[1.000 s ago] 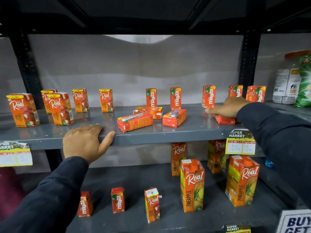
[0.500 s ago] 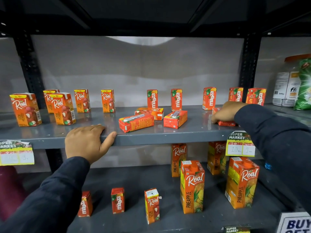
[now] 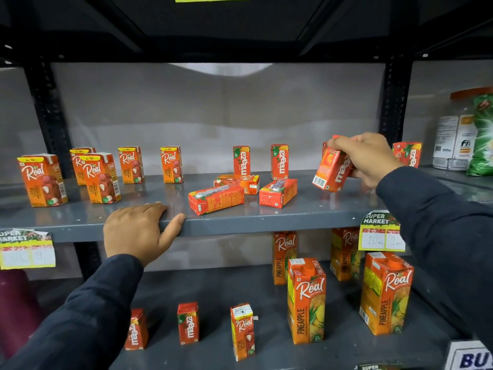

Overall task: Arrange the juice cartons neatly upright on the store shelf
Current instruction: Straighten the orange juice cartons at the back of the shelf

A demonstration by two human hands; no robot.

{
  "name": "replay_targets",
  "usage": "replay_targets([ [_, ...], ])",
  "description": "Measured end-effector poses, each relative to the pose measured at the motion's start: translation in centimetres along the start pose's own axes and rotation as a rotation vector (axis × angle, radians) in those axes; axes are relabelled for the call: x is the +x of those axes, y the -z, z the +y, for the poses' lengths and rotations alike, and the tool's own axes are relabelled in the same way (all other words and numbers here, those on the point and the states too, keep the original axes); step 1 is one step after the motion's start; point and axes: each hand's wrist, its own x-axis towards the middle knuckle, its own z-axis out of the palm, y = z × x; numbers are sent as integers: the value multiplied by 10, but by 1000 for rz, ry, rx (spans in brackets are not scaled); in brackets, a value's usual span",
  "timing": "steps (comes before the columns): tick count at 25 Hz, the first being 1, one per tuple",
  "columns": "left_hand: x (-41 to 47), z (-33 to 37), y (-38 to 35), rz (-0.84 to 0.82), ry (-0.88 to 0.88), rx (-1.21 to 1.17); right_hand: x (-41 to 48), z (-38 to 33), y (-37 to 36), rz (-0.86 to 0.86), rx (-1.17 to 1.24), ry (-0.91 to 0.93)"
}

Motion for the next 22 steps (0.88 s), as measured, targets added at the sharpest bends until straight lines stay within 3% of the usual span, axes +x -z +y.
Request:
replay_targets([
  [5,-1,0,0,8,-5,-1,10,9,-11,36,-114,66],
  [13,0,0,0,15,-14,4,15,12,-1,-154,-277,260],
  [18,-1,1,0,10,-3,8,-6,28,4,-482,-130,142],
  [22,-1,2,-2,6,4,19,-13,43,14,-594,-274,149],
])
